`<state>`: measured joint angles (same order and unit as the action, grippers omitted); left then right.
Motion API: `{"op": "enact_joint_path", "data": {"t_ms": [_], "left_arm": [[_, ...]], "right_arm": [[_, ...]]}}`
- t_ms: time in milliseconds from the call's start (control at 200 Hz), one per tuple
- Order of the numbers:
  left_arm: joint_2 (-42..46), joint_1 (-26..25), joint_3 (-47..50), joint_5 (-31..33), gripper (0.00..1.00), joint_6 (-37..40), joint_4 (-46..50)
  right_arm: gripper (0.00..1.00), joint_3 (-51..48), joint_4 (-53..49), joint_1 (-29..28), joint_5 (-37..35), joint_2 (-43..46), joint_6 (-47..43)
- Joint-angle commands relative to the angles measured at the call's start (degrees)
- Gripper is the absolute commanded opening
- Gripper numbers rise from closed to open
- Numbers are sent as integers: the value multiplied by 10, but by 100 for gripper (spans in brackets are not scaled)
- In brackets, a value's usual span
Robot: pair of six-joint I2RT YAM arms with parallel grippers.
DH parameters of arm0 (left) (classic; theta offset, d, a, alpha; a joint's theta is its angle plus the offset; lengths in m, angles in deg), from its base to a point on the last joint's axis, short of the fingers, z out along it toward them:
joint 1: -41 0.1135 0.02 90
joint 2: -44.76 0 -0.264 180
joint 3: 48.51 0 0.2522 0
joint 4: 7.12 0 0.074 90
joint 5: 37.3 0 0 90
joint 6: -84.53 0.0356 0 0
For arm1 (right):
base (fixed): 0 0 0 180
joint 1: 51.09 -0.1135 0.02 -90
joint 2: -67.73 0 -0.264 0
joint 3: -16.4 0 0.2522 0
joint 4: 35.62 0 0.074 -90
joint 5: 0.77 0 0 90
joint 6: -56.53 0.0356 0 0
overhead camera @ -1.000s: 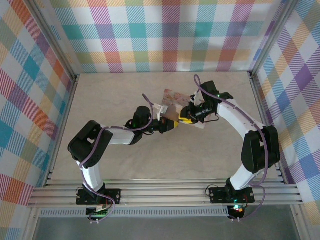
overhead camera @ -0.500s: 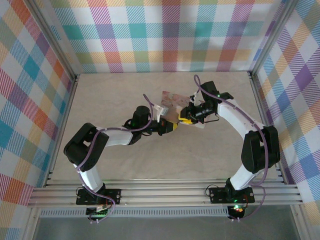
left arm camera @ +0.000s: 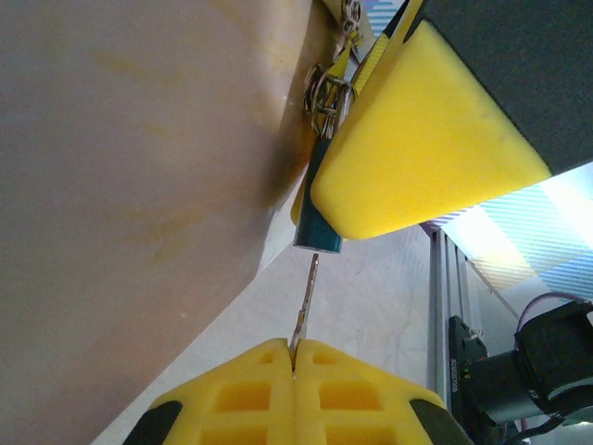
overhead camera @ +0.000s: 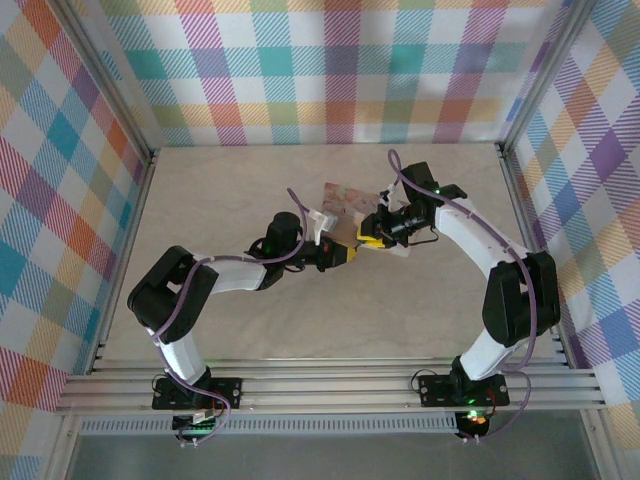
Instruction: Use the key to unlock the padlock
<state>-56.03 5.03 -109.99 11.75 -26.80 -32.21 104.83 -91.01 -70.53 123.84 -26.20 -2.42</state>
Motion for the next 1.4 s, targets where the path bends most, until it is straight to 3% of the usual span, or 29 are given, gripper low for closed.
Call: {"op": "enact_joint_path", "data": {"t_ms": [0, 290, 565, 940, 1395], "left_arm": [[11, -5, -9, 2, 0, -10, -24], [10, -4, -12, 12, 0, -24, -34], [2, -6, -16, 20, 0, -106, -100], [8, -31, -16, 68, 0, -64, -78], [57, -60, -46, 111, 0, 65, 68]], "right_arm": [[0, 16, 14, 2, 45, 23, -11], [0, 9, 16, 2, 50, 25, -7], [0, -4, 25, 2, 45, 30, 0], [0, 6, 7, 0, 30, 31, 9], [0, 32, -36, -8, 13, 14, 8]]}}
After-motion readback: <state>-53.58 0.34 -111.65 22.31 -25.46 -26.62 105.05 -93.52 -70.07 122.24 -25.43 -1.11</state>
